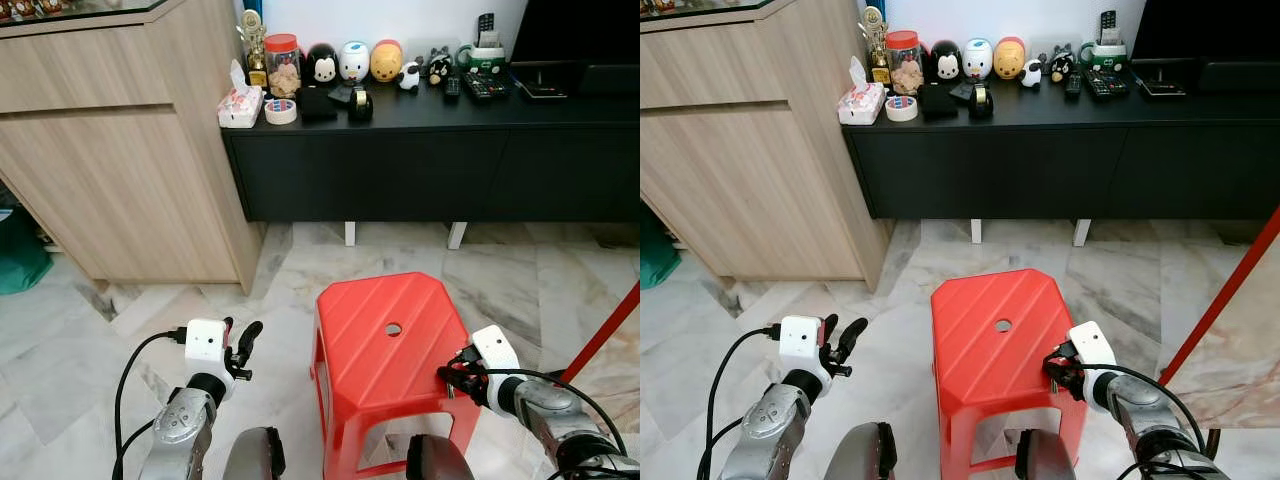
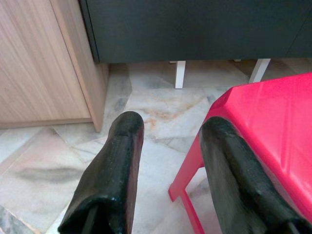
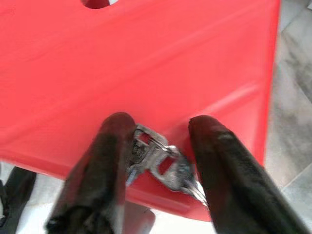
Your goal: Hang keys on a hook
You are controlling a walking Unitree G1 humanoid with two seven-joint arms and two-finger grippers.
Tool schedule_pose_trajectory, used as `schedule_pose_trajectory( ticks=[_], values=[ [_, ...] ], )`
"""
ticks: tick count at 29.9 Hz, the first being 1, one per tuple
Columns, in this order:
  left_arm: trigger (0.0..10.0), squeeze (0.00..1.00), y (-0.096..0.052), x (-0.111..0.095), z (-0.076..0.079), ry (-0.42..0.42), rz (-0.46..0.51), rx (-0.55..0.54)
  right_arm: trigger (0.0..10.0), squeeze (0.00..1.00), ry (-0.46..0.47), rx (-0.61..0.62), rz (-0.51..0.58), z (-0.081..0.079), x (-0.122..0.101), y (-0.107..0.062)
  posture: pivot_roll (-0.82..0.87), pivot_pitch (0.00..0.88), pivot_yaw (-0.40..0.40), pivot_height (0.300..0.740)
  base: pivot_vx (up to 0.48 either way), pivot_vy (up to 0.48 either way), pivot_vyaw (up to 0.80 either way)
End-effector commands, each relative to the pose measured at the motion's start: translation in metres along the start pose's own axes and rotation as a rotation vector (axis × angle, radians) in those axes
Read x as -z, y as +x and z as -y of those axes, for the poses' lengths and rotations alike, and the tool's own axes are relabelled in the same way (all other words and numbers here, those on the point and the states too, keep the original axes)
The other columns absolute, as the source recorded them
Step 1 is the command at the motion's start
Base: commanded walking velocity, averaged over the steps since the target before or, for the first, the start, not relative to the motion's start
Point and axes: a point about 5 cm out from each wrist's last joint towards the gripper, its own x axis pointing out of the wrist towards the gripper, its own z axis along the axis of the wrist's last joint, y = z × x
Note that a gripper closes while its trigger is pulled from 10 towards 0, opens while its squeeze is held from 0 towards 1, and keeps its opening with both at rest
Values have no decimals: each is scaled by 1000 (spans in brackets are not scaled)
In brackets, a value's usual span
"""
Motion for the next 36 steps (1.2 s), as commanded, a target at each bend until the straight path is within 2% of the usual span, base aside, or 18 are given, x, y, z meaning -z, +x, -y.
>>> schedule_pose_trajectory(
  ticks=[1, 2, 5, 8, 24, 29, 30, 31, 32, 36],
  values=[
    [10000, 0, -1, 3, -3, 20, -25, -2, 1804, 0, 10, -18, -19, -5, 6, 2, 11, 21, 61, 586, 0, 0, 0],
    [10000, 0, -1, 3, -3, 21, -25, -2, 1294, 0, 10, -19, -19, -5, 5, 2, 12, 20, 60, 586, 0, 0, 0],
    [10000, 0, -1, 3, -3, 23, -28, -5, 1765, 0, 9, -22, -23, -6, 6, 2, 12, 21, 60, 586, 0, 0, 0],
    [10000, 0, -1, 3, -4, 24, -30, -7, 1529, 0, 6, -27, -26, -7, 7, 2, 11, 22, 59, 586, 0, 0, 0],
    [10000, 0, -1, 5, -4, 30, -35, -13, 1647, 0, 4, -17, -22, -8, 6, 4, 13, 12, 58, 586, 0, 0, 0],
    [10000, 0, -1, 5, -5, 32, -39, -16, 1255, 0, 8, 4, 21, -10, -2, 7, 10, 4, 60, 586, 0, 0, 0],
    [10000, 0, -1, 6, -5, 32, -39, -17, 667, 0, 10, 6, 26, -11, -2, 7, 9, 2, 59, 586, 0, 0, 0],
    [10000, 0, -1, 6, -5, 32, -40, -17, 667, 0, 11, 8, 28, -12, -3, 8, 9, 0, 59, 586, 0, 0, 0],
    [10000, 0, -1, 6, -5, 32, -40, -18, 0, 0, 14, 12, 35, -12, -3, 8, 8, 0, 58, 586, 0, 0, 0],
    [10000, 0, 0, 7, -5, 31, -42, -21, 0, 0, 11, 56, 74, -12, -9, 10, 8, 0, 55, 586, 0, 0, 0]
  ],
)
